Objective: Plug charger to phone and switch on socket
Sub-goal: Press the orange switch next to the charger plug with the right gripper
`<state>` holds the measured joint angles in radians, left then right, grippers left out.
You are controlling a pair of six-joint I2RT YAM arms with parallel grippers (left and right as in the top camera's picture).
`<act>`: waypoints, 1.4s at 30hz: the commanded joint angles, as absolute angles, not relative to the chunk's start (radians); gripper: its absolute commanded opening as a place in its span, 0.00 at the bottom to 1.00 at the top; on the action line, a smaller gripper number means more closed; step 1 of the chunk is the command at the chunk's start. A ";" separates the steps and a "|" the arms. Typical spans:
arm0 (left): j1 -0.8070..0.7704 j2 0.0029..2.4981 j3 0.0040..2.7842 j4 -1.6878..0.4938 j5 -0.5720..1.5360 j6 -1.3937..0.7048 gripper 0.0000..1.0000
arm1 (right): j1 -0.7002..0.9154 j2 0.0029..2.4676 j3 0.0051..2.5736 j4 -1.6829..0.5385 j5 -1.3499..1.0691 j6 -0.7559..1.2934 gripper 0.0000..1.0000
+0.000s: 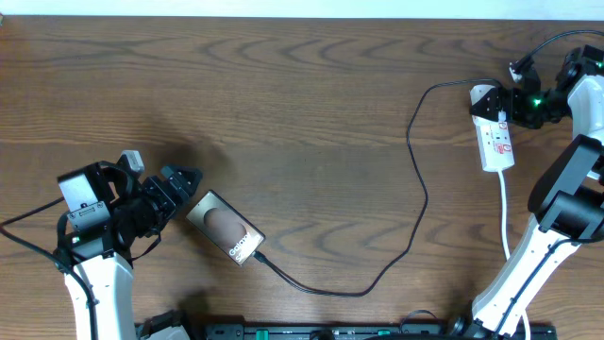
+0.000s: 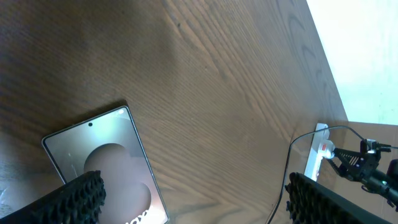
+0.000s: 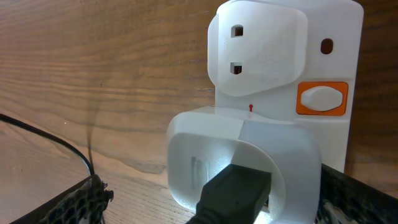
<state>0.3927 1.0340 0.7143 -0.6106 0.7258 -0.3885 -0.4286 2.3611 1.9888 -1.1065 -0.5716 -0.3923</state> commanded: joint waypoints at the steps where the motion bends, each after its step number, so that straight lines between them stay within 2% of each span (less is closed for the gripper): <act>1: 0.396 1.031 0.731 -0.614 0.713 -0.383 0.92 | -0.406 2.368 1.994 -1.122 -0.562 -0.366 0.99; 42: 0.396 1.031 0.731 -0.622 0.713 -0.383 0.91 | -0.406 2.368 2.029 -1.191 -0.534 -0.345 0.99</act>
